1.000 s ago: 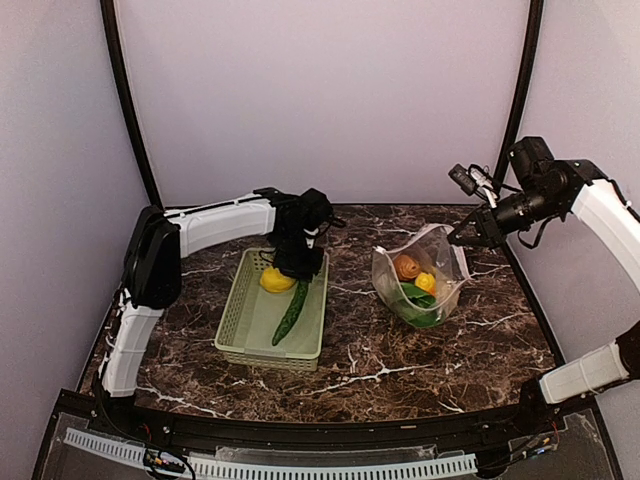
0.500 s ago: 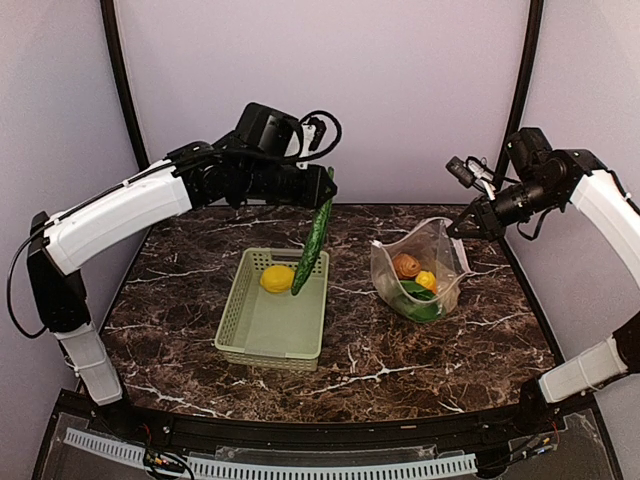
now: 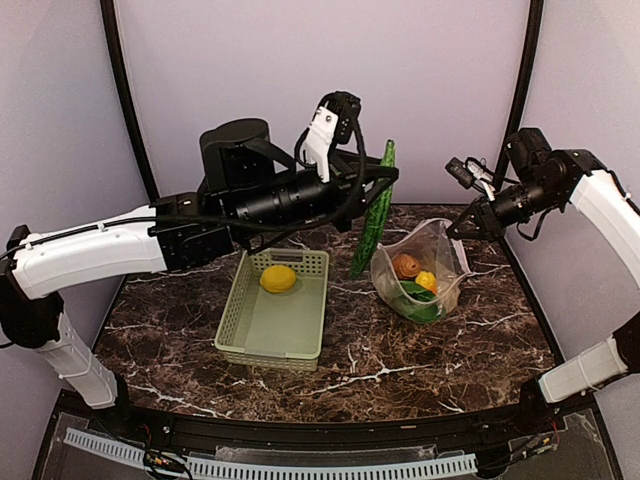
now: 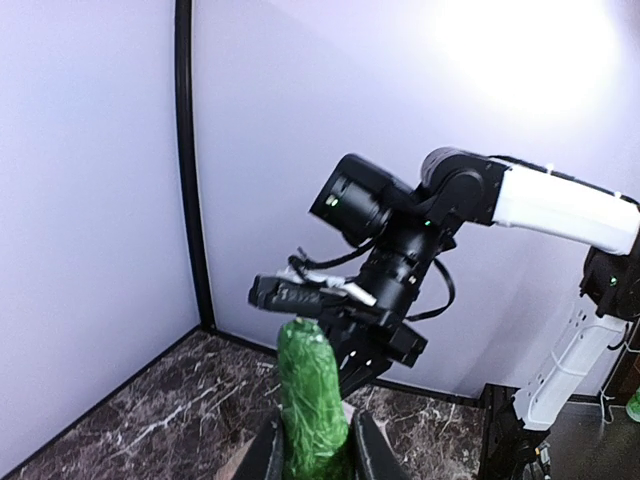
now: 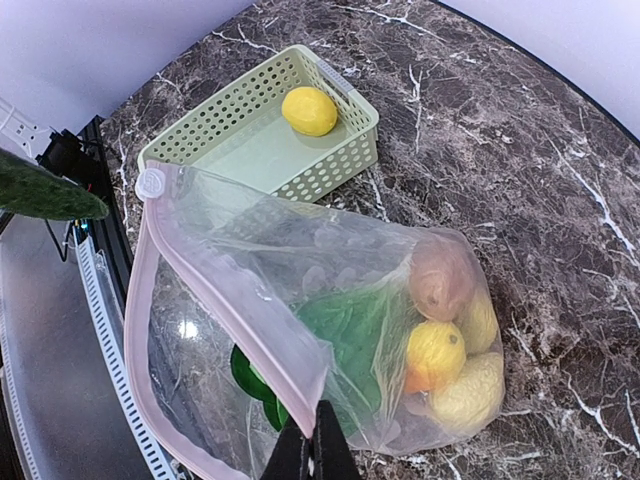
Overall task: Place the food in the zip-top bag and seal the zipper
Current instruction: Place the fake vegetable in the zipper food storage bag.
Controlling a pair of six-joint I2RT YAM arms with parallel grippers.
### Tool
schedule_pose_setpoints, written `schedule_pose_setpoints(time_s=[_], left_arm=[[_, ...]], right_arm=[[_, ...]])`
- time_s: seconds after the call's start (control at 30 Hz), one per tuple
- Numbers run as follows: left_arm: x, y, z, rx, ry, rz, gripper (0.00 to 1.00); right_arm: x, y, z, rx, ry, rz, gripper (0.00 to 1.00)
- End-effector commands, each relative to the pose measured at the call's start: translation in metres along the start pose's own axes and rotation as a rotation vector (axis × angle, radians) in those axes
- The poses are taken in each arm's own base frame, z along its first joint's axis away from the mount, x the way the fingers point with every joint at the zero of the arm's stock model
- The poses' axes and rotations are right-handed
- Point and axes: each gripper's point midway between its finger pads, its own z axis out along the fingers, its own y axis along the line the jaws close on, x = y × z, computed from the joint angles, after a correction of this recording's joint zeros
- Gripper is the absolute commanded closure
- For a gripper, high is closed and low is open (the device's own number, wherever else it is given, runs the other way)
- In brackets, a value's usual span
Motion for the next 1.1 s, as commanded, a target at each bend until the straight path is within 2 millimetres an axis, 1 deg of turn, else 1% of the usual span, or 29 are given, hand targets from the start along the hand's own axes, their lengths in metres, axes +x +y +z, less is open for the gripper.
schedule_pose_setpoints(time_s=[0.0,0.07,0.1,0.13,0.2,0.33,0.4,0.43,0.47,0.5,0.53,0.63,0.7,0.73,0.83,0.93,1.07], left_arm=[[-0.047,-0.03,-0.006,0.108,-0.19,0.089,0.99],[-0.057,-0.045,-0.003,0.17,-0.224,0.098,0.99],[-0.053,-0.048,0.002,0.182,-0.224,0.103,0.99],[-0.058,-0.054,0.003,0.2,-0.25,0.114,0.99],[-0.059,-0.061,0.009,0.222,-0.279,0.145,0.99],[-0.048,-0.063,0.025,0.208,-0.304,0.229,0.99],[-0.034,-0.063,0.037,0.194,-0.298,0.281,0.99],[-0.034,-0.063,0.038,0.189,-0.312,0.302,0.99],[-0.029,-0.064,0.042,0.194,-0.31,0.309,0.99],[-0.029,-0.065,0.043,0.194,-0.322,0.318,0.99],[-0.023,-0.066,0.047,0.199,-0.317,0.32,0.99],[-0.014,-0.07,0.055,0.217,-0.308,0.327,0.99],[-0.003,-0.07,0.06,0.221,-0.291,0.338,0.99],[0.005,-0.07,0.064,0.221,-0.277,0.343,0.99],[0.024,-0.063,0.071,0.181,-0.262,0.365,0.99],[0.042,-0.062,0.077,0.171,-0.246,0.389,0.99],[0.062,-0.059,0.084,0.161,-0.237,0.408,0.99]], right_arm=[[-0.001,0.005,0.002,-0.026,-0.003,-0.005,1.0],[-0.001,0.007,0.001,-0.032,-0.005,-0.007,1.0],[-0.002,0.008,0.0,-0.037,-0.006,-0.007,1.0],[-0.002,0.009,-0.001,-0.041,-0.008,-0.008,1.0],[-0.004,0.012,-0.002,-0.05,-0.012,-0.008,1.0],[-0.004,0.015,-0.005,-0.054,-0.017,-0.013,1.0],[-0.005,0.017,-0.006,-0.056,-0.023,-0.016,1.0],[-0.005,0.018,-0.007,-0.059,-0.024,-0.017,1.0],[-0.005,0.019,-0.008,-0.059,-0.026,-0.018,1.0],[-0.005,0.019,-0.008,-0.06,-0.027,-0.019,1.0],[-0.005,0.02,-0.009,-0.06,-0.028,-0.02,1.0],[-0.005,0.02,-0.009,-0.061,-0.028,-0.021,1.0],[-0.005,0.021,-0.009,-0.063,-0.027,-0.019,1.0],[-0.004,0.021,-0.009,-0.063,-0.028,-0.021,1.0],[-0.004,0.021,-0.009,-0.063,-0.026,-0.019,1.0],[-0.003,0.021,-0.009,-0.061,-0.026,-0.018,1.0],[-0.003,0.021,-0.009,-0.06,-0.028,-0.019,1.0]])
